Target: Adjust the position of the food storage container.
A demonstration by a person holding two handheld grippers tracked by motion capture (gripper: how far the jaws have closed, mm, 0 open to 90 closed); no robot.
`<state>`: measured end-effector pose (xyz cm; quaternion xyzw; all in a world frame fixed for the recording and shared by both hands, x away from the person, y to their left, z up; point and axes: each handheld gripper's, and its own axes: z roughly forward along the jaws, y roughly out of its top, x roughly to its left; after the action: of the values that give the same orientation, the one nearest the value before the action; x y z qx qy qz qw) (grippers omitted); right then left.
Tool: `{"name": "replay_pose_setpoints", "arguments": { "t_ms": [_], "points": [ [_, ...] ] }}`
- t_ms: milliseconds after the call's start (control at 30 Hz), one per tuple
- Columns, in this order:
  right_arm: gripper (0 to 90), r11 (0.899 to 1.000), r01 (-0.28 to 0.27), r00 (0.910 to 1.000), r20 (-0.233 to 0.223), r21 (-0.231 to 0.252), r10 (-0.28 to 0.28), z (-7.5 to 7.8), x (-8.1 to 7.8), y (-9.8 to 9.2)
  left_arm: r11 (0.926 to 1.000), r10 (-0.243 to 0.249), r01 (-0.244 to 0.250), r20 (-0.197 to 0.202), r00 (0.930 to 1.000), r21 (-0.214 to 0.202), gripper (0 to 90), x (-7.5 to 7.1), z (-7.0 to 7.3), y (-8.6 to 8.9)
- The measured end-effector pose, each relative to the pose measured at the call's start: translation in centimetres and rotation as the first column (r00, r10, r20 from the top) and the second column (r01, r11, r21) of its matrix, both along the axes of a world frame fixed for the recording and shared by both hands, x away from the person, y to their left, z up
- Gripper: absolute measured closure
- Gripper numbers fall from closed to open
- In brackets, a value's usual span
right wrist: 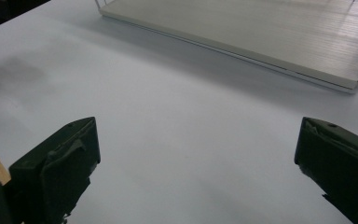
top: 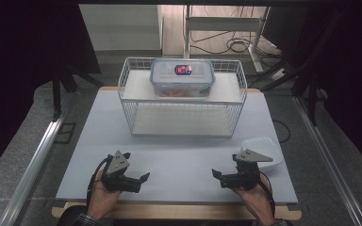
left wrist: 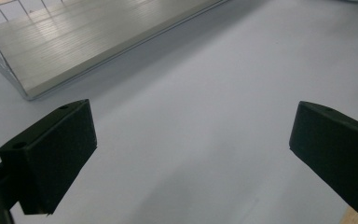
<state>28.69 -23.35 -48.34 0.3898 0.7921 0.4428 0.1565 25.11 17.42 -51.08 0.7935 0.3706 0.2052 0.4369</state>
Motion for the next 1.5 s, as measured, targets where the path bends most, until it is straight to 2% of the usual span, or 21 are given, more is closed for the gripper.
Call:
{"name": "replay_pose_setpoints", "arguments": {
  "t_ms": [200,333,400,467,500,533,567,700,767,833,900,933,967,1000,1033,1067,1167,1200,1233,1367,1500],
  "points": [
    [2.9,1.0,0.028,0.9994,-0.02,0.0,-0.028,0.5,0.3,-0.8,1.0,0.002,-0.002,-0.004,1.0,0.0,0.3,0.1,-0.1,0.1],
    [14.9,0.998,0.059,0.9983,0.002,0.007,-0.059,1.3,0.3,-1.7,1.0,0.002,-0.002,-0.006,1.0,0.007,0.3,0.1,-0.2,0.1],
    [28.2,0.995,0.099,0.9947,0.026,0.014,-0.1,2.2,0.4,-2.9,1.0,0.003,-0.003,-0.007,1.0,0.007,0.3,0.2,-0.2,0.1],
    [32.5,0.994,0.105,0.994,0.03,0.012,-0.105,2.4,0.5,-3.3,1.0,0.002,-0.002,-0.008,1.0,0.009,0.3,0.2,-0.2,0.2],
    [41.8,0.992,0.125,0.9915,0.034,0.005,-0.125,2.7,0.6,-4.2,1.0,0.003,-0.003,-0.011,0.9999,0.005,0.4,0.2,-0.3,0.2],
    [41.8,0.992,0.125,0.9915,0.034,0.005,-0.125,2.7,0.6,-4.2,1.0,0.003,-0.003,-0.011,0.9999,0.005,0.4,0.2,-0.3,0.2],
    [52.6,0.992,0.129,0.9912,0.029,0.01,-0.129,2.9,0.9,-5.2,1.0,0.004,-0.004,-0.012,0.9999,0.003,0.4,0.3,-0.3,0.2],
    [69.8,0.986,0.167,0.9858,0.025,-0.029,-0.166,3.0,1.5,-7.1,1.0,0.002,-0.002,-0.013,0.9999,0.005,0.4,0.3,-0.3,0.2],
    [73.1,0.984,0.176,0.9842,0.026,-0.032,-0.175,3.0,1.6,-7.5,1.0,0.0,0.0,-0.016,0.9999,0.004,0.4,0.3,-0.3,0.2],
    [84.2,0.972,0.229,0.9734,0.025,-0.053,-0.228,3.2,2.1,-9.3,1.0,-0.001,0.001,-0.019,0.9998,0.005,0.5,0.3,-0.4,0.1],
    [87.0,0.968,0.243,0.9699,0.03,-0.056,-0.242,3.2,2.2,-9.8,1.0,-0.001,0.002,-0.019,0.9998,0.005,0.5,0.3,-0.3,0.1],
    [89.1,0.961,0.271,0.9623,0.033,-0.057,-0.27,3.3,2.3,-10.7,1.0,-0.002,0.002,-0.02,0.9998,0.005,0.5,0.3,-0.3,0.1],
    [89.3,0.951,0.305,0.952,0.044,-0.058,-0.303,3.4,2.5,-11.7,1.0,-0.001,0.001,-0.021,0.9998,0.004,0.5,0.3,-0.4,0.2],
    [89.3,0.951,0.305,0.952,0.044,-0.058,-0.303,3.4,2.5,-11.7,1.0,-0.001,0.001,-0.021,0.9998,0.004,0.5,0.3,-0.4,0.2],
    [89.4,0.939,0.34,0.9401,0.044,-0.056,-0.338,3.5,2.6,-12.7,1.0,-0.001,0.001,-0.023,0.9997,0.003,0.5,0.4,-0.4,0.2],
    [89.4,0.939,0.34,0.9401,0.044,-0.056,-0.338,3.5,2.6,-12.7,1.0,-0.001,0.001,-0.023,0.9997,0.003,0.5,0.4,-0.4,0.2],
    [89.5,0.917,0.393,0.9194,0.051,-0.065,-0.39,3.4,2.9,-14.4,1.0,-0.002,0.002,-0.023,0.9997,0.003,0.5,0.4,-0.4,0.2],
    [89.5,0.917,0.393,0.9194,0.051,-0.065,-0.39,3.4,2.9,-14.4,1.0,-0.002,0.002,-0.024,0.9997,0.002,0.5,0.4,-0.4,0.2],
    [89.4,0.909,0.411,0.9116,0.046,-0.074,-0.409,3.0,3.2,-15.1,1.0,-0.002,0.002,-0.025,0.9997,0.001,0.5,0.4,-0.4,0.2],
    [89.4,0.896,0.434,0.9007,0.041,-0.095,-0.433,2.3,3.8,-16.2,1.0,-0.002,0.002,-0.026,0.9997,0.0,0.5,0.4,-0.4,0.2],
    [89.4,0.888,0.443,0.8964,0.037,-0.123,-0.442,1.6,4.4,-16.9,1.0,-0.003,0.003,-0.032,0.9995,0.001,0.5,0.5,-0.5,0.2]
  ]
}}
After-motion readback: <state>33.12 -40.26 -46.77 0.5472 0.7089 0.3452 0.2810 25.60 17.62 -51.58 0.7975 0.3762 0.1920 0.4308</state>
